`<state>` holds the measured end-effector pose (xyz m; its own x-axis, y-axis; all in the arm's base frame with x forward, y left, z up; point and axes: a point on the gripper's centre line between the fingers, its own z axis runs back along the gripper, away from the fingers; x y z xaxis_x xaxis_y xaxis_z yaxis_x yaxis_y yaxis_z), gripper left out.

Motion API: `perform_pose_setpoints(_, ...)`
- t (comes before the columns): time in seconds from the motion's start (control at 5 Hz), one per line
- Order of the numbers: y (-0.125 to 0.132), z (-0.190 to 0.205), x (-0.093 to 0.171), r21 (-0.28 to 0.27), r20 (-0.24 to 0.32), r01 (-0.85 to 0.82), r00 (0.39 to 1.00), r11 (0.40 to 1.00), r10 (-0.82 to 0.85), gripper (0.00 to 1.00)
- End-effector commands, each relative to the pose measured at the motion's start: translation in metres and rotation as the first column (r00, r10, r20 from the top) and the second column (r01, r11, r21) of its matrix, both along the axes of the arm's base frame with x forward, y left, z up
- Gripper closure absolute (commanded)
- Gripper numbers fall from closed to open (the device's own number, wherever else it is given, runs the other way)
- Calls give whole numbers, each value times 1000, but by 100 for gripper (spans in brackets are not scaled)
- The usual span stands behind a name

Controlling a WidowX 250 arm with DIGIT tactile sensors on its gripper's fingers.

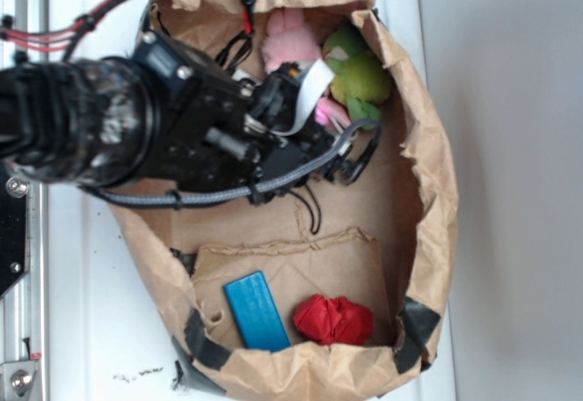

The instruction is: Grab the pink bunny.

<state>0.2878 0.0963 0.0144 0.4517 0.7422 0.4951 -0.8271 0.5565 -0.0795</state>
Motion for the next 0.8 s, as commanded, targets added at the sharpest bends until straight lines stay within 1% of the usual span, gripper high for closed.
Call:
perform_pose_setpoints(0.0,11,14,17,-71,51,-81,995,994,84,0)
perform_pose_setpoints(0.2,12,17,23,-64,51,-91,994,994,94,0)
perform_pose_setpoints(0.4,12,16,23,-74,29,-82,996,994,84,100)
perform_pose_setpoints(0.6,10,19,20,-65,53,-61,996,996,64,100)
